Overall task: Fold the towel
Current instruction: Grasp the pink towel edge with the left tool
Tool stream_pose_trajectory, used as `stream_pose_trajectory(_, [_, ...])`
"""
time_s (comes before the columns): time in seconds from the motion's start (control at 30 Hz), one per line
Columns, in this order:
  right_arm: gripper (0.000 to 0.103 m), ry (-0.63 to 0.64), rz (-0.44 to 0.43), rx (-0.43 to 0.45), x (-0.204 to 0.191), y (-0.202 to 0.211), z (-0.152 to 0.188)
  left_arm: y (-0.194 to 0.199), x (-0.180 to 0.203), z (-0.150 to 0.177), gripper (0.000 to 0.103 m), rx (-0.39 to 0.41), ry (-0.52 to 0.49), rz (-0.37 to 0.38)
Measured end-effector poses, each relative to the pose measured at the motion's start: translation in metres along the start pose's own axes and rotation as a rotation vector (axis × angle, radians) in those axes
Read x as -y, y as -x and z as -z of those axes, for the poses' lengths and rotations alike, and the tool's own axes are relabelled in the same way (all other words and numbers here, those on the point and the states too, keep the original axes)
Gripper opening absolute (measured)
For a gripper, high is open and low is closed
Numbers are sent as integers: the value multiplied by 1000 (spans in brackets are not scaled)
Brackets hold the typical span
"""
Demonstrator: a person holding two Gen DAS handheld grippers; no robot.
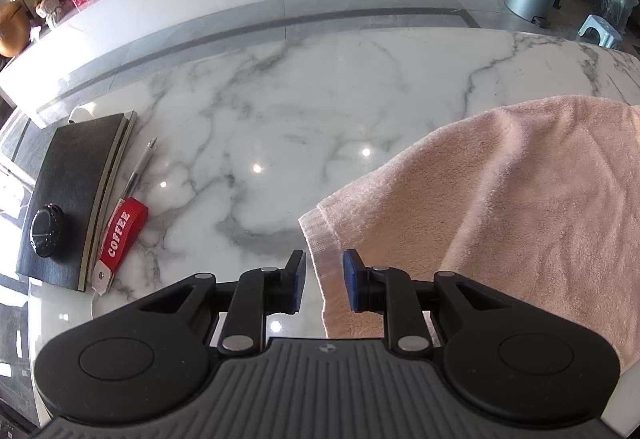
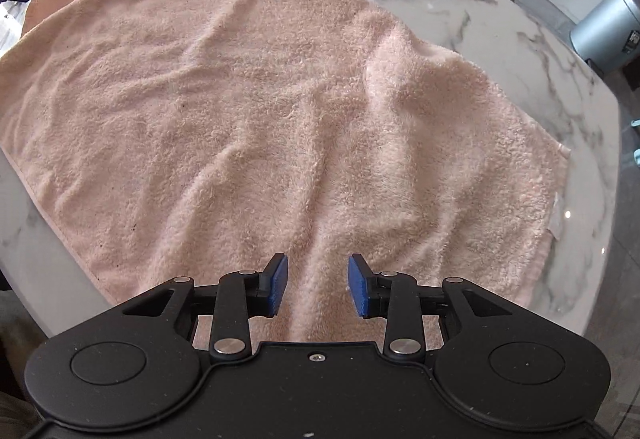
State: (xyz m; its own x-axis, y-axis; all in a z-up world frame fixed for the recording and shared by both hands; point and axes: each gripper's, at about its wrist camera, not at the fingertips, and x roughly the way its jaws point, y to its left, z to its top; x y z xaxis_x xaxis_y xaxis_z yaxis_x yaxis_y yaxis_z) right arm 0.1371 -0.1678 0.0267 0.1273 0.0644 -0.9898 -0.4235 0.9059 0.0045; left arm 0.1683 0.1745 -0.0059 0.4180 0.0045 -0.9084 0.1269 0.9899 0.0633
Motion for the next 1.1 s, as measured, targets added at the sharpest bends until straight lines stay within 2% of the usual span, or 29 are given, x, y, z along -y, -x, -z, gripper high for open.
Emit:
stream_pose_trajectory(0.03, [32, -5, -3, 3, 1, -2, -2, -3, -2, -1, 35, -10, 14, 7])
stream_pose_trajectory(0.2, [32, 8, -6, 3, 1, -6, -10, -18, -8, -10, 41, -22, 59, 59])
stream_pose_trajectory(0.37, [32, 1, 26, 6, 12, -7, -17, -32, -8, -18, 41, -36, 70, 74])
stream_pose_trajectory(0.4, [32, -9, 37, 8, 18, -7, -18, -34, -8, -20, 36, -37, 71, 77])
stream_pose_trajectory(0.43, [32, -29, 50, 12, 26, -6, -18, -35, -7, -21, 23, -35, 69, 76])
stream_pose_trajectory(0.53, [32, -115, 93, 24, 60, -4, -21, -34, -4, -24, 14, -15, 66, 81])
stream_pose_trajectory(0.63, [32, -233, 153, 40, 100, 0, -22, -28, -2, -28, 12, 25, 48, 65])
stream_pose_trajectory(0.8, [32, -431, 151, 62, 162, 5, -24, -1, 6, -36, 12, 117, -14, 47])
stream_pose_trajectory(0.93, [32, -438, 185, 38, 177, 1, -34, 24, 12, -43, 12, 147, -47, 69])
stream_pose_trajectory(1.1, [32, -388, 176, 44, 169, -3, -51, 60, 24, -42, 12, 184, -116, 64])
